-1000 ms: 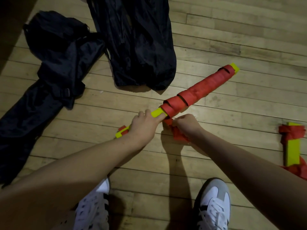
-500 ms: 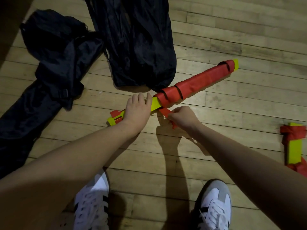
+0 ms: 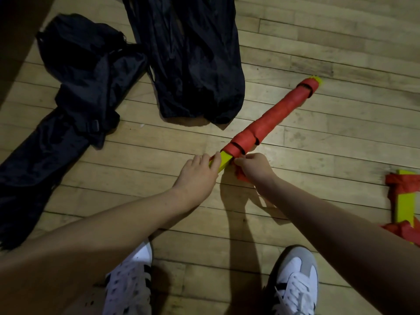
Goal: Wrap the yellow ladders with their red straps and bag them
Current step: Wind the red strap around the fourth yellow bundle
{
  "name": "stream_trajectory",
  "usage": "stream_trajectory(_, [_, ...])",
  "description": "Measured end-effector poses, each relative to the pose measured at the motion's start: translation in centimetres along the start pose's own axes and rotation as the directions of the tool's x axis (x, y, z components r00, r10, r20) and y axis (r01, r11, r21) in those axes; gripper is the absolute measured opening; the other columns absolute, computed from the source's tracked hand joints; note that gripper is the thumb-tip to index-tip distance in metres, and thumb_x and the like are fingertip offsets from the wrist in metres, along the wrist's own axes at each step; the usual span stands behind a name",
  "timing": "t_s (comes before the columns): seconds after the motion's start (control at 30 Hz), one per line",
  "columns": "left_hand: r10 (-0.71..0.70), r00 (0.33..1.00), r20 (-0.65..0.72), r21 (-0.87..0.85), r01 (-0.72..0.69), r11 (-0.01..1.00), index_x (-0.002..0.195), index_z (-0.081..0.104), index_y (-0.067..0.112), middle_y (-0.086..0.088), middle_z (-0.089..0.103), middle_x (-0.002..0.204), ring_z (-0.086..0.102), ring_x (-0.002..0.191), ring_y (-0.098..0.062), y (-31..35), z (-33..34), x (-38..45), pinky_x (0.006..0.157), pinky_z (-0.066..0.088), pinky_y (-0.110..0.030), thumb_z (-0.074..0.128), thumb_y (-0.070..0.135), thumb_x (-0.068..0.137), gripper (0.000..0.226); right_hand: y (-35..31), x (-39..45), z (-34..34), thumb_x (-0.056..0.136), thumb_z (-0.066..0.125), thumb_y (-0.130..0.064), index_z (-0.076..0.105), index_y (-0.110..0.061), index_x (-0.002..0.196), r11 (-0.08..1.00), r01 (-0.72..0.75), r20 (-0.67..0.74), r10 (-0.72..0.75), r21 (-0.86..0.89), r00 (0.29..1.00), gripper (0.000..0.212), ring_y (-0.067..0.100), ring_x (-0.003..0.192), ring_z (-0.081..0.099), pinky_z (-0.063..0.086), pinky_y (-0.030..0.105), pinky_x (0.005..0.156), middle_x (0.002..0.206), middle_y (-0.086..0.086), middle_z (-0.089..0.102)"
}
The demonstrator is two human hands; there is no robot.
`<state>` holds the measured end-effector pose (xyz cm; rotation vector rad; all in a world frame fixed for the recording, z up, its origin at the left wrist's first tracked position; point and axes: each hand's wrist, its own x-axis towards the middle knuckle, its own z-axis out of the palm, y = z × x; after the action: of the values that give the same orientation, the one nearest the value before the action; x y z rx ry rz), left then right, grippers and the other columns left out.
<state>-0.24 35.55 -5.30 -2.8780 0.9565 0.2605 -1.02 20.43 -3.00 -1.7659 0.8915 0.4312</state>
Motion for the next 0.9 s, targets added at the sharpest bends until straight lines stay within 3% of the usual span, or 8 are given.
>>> stream_trajectory(0.17, [-0.127, 0.988, 0.092, -0.06, 0.133, 0.989, 0.132, 0.036, 0.008, -0.009, 0.048, 0.12, 0.056, 0.102, -0.025, -0.9, -1.5, 1.5, 0.069, 0.043, -0.032, 0.054, 0.021, 0.093, 0.045, -0.3, 0.3, -0.4, 0.084, 0.067, -0.018, 0.063, -0.005, 0.066, 0.99, 0.02, 0.018, -0.017, -0.136, 1.0, 0.022, 0.018, 0.055, 0.053, 0.045, 0.028, 0.055, 0.061, 0.008, 0.06])
stream_trajectory(0.27, [-0.164, 0.98, 0.116, -0.003, 0.166, 0.986, 0.13, 0.035, 0.009, -0.011, 0.047, 0.12, 0.055, 0.103, -0.027, -2.3, -2.5, 2.5, 0.068, 0.038, -0.033, 0.057, 0.017, 0.089, 0.047, -0.8, -0.1, -0.6, 0.089, 0.064, -0.02, 0.066, 0.003, 0.086, 0.998, 0.017, 0.118, -0.009, -0.067, 0.993, 0.023, 0.015, 0.055, 0.052, 0.045, 0.024, 0.051, 0.066, 0.008, 0.058])
stream_trajectory(0.4, [-0.191, 0.976, 0.101, 0.025, 0.189, 0.982, 0.13, 0.035, 0.01, -0.012, 0.048, 0.12, 0.055, 0.103, -0.028, -3.6, -2.6, 3.6, 0.066, 0.037, -0.034, 0.056, 0.016, 0.089, 0.046, -1.8, -0.2, -1.1, 0.09, 0.063, -0.013, 0.064, 0.001, 0.09, 0.982, 0.095, 0.223, -0.057, -0.161, 0.973, 0.014, 0.013, 0.055, 0.047, 0.039, 0.022, 0.05, 0.066, 0.005, 0.056])
stream_trajectory(0.57, [-0.112, 0.993, 0.028, 0.106, 0.108, 0.988, 0.132, 0.033, 0.014, -0.013, 0.048, 0.115, 0.055, 0.099, -0.028, -3.9, -2.4, 4.5, 0.073, 0.045, -0.035, 0.057, 0.013, 0.087, 0.051, -2.8, 0.2, -0.8, 0.091, 0.059, -0.01, 0.061, 0.003, 0.091, 0.97, 0.077, 0.268, -0.012, -0.232, 0.963, 0.014, 0.018, 0.056, 0.053, 0.045, 0.026, 0.054, 0.07, 0.009, 0.058])
stream_trajectory(0.67, [-0.038, 0.996, -0.086, 0.155, 0.051, 0.987, 0.108, 0.049, 0.017, -0.01, 0.054, 0.094, 0.058, 0.08, -0.025, -3.8, -1.7, 4.1, 0.062, 0.046, -0.032, 0.067, 0.016, 0.075, 0.037, -2.7, 0.0, -0.9, 0.091, 0.06, -0.011, 0.057, 0.0, 0.094, 0.944, 0.077, 0.31, 0.027, -0.32, 0.95, 0.012, 0.018, 0.056, 0.056, 0.05, 0.026, 0.05, 0.078, 0.011, 0.059])
stream_trajectory(0.73, [0.006, 0.988, -0.156, 0.175, 0.022, 0.984, 0.099, 0.045, 0.014, -0.011, 0.056, 0.087, 0.056, 0.072, -0.026, -3.8, -1.1, 3.8, 0.059, 0.045, -0.032, 0.071, 0.018, 0.069, 0.039, -2.2, -0.1, -1.1, 0.089, 0.062, -0.01, 0.053, -0.003, 0.101, 0.942, 0.068, 0.301, 0.036, -0.328, 0.953, 0.016, 0.019, 0.055, 0.057, 0.049, 0.025, 0.046, 0.085, 0.013, 0.058])
stream_trajectory(0.83, [0.066, 0.992, -0.107, 0.16, -0.048, 0.986, 0.102, 0.036, 0.013, -0.02, 0.058, 0.101, 0.057, 0.077, -0.031, -3.3, -0.1, 2.7, 0.064, 0.047, -0.036, 0.07, 0.022, 0.073, 0.046, -1.5, -0.3, -1.4, 0.092, 0.06, -0.013, 0.054, -0.005, 0.106, 0.964, 0.071, 0.269, 0.001, -0.258, 0.963, 0.017, 0.017, 0.052, 0.055, 0.047, 0.023, 0.043, 0.083, 0.011, 0.058])
stream_trajectory(0.9, [0.062, 0.996, -0.07, 0.091, -0.055, 0.994, 0.107, 0.042, 0.014, -0.023, 0.058, 0.108, 0.059, 0.078, -0.033, -2.5, 0.1, 1.6, 0.065, 0.049, -0.038, 0.069, 0.018, 0.075, 0.042, -1.1, -0.3, -1.6, 0.095, 0.058, -0.017, 0.06, -0.002, 0.101, 0.975, 0.072, 0.235, -0.021, -0.209, 0.972, 0.017, 0.015, 0.048, 0.053, 0.044, 0.021, 0.041, 0.077, 0.009, 0.059])
